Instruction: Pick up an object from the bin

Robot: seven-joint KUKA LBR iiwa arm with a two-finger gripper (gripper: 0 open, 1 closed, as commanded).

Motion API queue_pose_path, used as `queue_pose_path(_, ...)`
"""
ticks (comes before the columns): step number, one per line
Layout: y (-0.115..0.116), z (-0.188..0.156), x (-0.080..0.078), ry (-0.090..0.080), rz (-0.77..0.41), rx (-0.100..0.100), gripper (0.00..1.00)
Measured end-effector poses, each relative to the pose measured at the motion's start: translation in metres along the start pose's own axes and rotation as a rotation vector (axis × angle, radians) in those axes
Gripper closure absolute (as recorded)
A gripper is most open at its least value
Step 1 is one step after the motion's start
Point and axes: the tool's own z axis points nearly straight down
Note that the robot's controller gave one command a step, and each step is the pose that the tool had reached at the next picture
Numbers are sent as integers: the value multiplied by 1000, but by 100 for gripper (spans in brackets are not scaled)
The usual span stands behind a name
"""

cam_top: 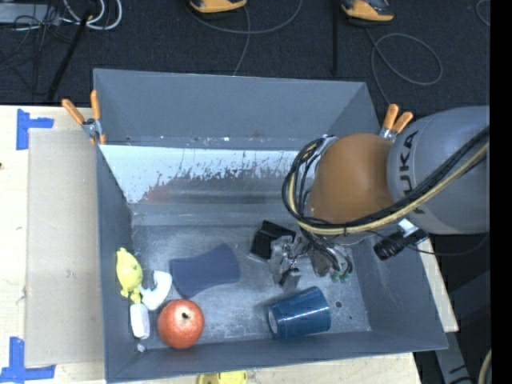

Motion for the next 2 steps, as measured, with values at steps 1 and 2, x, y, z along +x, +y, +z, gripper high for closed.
queue_pose_path(1,-18,-12,-31,3,128,-1,100)
queue_pose_path(2,-27,-31,-32,2,138,1,0)
